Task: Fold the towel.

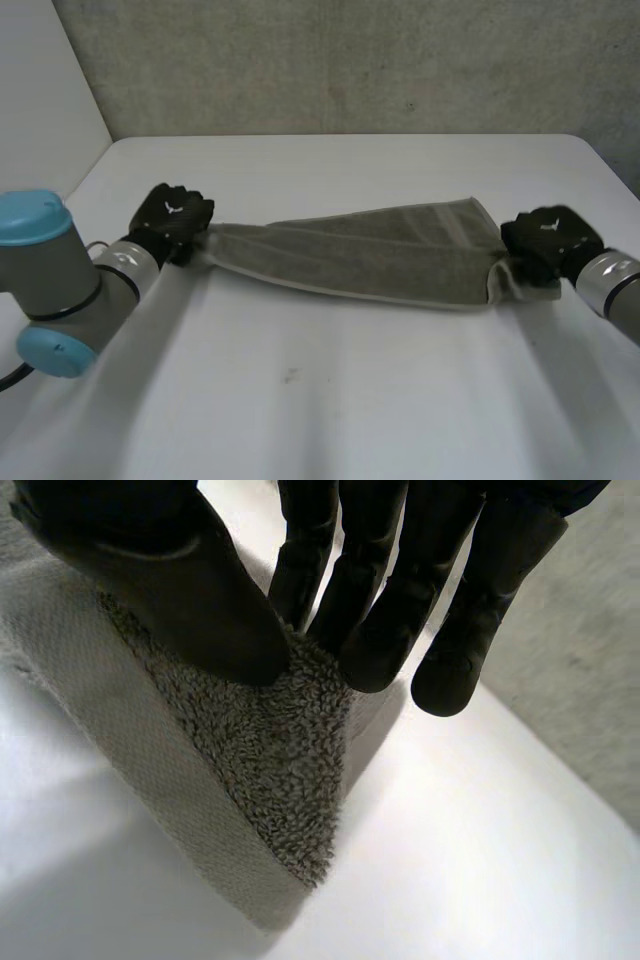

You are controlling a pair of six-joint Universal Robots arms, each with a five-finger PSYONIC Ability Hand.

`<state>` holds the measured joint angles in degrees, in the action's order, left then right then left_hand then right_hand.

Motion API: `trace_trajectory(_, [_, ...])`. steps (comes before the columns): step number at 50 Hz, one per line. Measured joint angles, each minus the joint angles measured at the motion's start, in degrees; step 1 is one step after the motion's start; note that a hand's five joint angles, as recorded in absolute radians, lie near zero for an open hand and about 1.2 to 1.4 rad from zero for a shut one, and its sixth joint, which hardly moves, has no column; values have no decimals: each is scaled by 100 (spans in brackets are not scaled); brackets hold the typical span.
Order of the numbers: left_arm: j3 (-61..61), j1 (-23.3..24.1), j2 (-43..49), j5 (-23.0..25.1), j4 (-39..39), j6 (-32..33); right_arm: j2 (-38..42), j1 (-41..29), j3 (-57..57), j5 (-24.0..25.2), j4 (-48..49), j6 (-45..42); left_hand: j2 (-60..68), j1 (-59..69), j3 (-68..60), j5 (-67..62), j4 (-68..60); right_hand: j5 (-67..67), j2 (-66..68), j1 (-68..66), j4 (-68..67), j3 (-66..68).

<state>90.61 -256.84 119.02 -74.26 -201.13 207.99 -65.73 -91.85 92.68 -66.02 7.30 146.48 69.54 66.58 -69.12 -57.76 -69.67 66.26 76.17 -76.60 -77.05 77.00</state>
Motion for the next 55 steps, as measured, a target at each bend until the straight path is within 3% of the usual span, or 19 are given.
trace_trajectory(10, [478, 15, -1649, 46, 570, -138, -1346, 43, -514, 36, -1580, 82, 6, 6, -10, -1, -4, 0, 0, 0, 0, 0])
trace_trajectory(19, [343, -63, -3165, 95, 1678, -836, -2318, 220, -1348, 79, -3023, 154, 11, 28, -19, -2, -6, 0, 0, -1, 0, 0])
trace_trajectory(27, [165, -368, -3507, 293, 2366, -1061, -2376, 628, -1908, 146, -4115, -39, 11, 28, -19, -2, -6, 0, 0, -1, 0, 0])
trace_trajectory(32, [55, -566, -3046, 523, 2849, -1063, -1850, 680, -2099, 134, -4482, -388, 11, 28, -19, -2, -6, 0, 0, -1, 0, 0])
trace_trajectory(42, [-464, -474, -1341, 673, 3077, -1062, -360, 127, -2613, 26, -4157, -498, 11, 28, -19, -2, -6, 0, 0, -1, 0, 0])
trace_trajectory(49, [-2399, -192, -221, 566, 2909, -1322, 518, -591, -3917, -299, -2665, 162, 16, 28, -30, -2, -8, 0, 0, -1, 0, 0])
trace_trajectory(55, [-3685, -76, -77, 351, 2453, -1896, 426, -848, -4537, -564, -1231, 697, 16, 28, -30, -2, -8, 0, 78, -1, 0, 0])
